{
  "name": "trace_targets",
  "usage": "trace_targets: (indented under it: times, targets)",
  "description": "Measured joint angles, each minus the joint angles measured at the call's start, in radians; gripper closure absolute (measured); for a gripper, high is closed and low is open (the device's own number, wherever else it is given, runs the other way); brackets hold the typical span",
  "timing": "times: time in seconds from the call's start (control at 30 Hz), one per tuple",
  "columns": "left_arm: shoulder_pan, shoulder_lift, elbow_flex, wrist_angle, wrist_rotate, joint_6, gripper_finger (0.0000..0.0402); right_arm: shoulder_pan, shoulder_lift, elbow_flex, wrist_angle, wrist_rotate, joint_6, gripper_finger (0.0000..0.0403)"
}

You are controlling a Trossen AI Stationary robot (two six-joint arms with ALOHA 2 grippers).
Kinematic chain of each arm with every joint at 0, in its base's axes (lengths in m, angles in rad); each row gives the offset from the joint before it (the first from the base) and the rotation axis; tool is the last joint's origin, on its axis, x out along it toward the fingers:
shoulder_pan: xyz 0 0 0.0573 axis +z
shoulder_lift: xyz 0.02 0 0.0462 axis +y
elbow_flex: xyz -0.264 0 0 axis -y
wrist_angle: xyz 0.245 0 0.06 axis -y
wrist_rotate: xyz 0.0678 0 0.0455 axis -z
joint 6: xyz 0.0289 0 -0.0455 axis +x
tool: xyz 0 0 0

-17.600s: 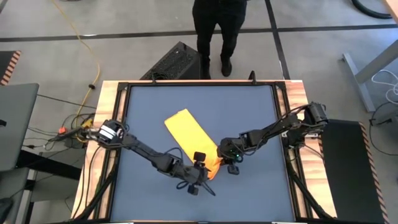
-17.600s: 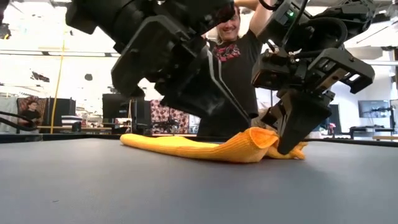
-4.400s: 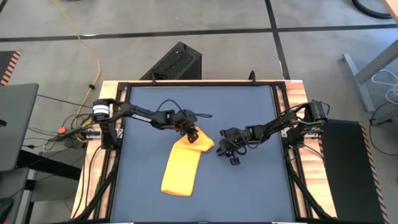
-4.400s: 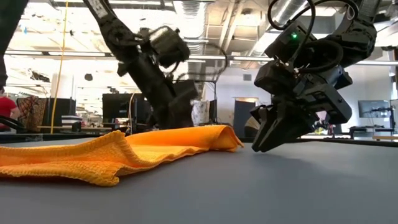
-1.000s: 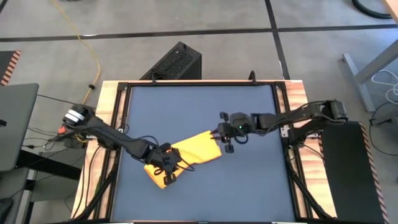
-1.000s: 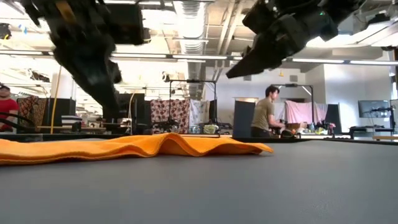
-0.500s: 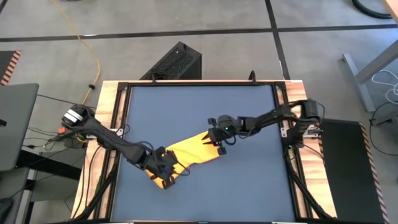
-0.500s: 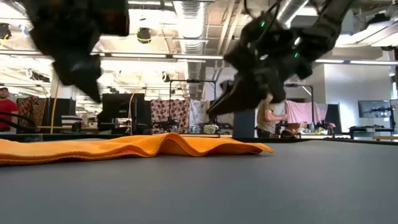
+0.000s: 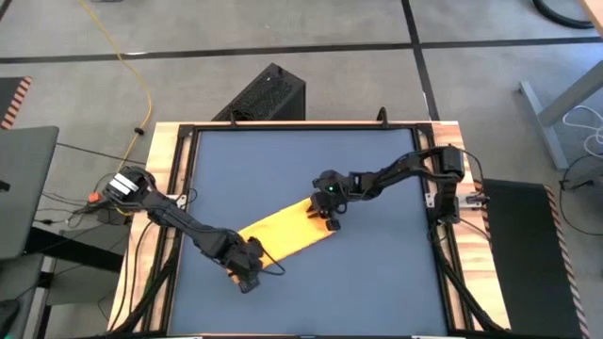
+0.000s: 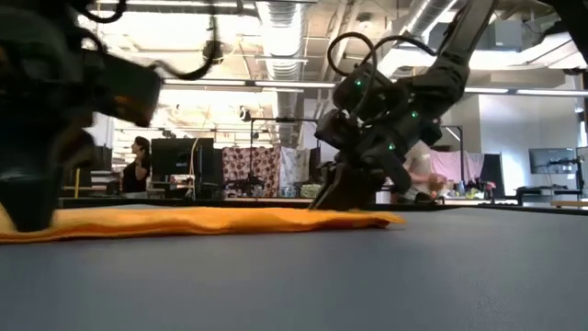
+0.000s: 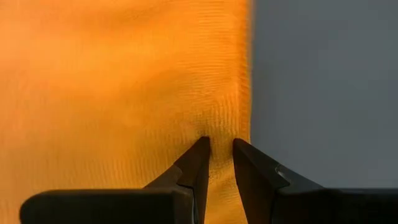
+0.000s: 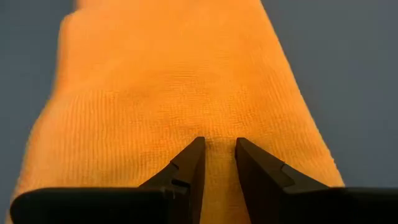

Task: Roll towel into tight, uniform cylinder
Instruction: Roll the orange microfiber towel

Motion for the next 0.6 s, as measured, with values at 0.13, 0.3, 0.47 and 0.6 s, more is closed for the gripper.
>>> trace_targets:
  times: [0.13,0.3,0.47,0.6]
  targets:
    - [0.016,-0.037,-0.003,-0.133,-0.021,0.019,0.0334,-0.004,-0.058,-0.001,-0.137,0.033,0.032,0.0285]
    - [0.046,-0.08,-0.006,-0.327,-0.045,0.039,0.0334,0.012,-0.16,-0.005,-0.323,0.118,0.071,0.0294]
    - [0.076,-0.151,-0.004,-0.388,-0.136,0.115,0.0334,0.053,-0.28,-0.01,-0.513,0.114,0.117,0.0307]
    - [0.105,-0.229,-0.004,-0.407,-0.232,0.133,0.0334,0.094,-0.375,-0.008,-0.613,0.071,0.176,0.0311]
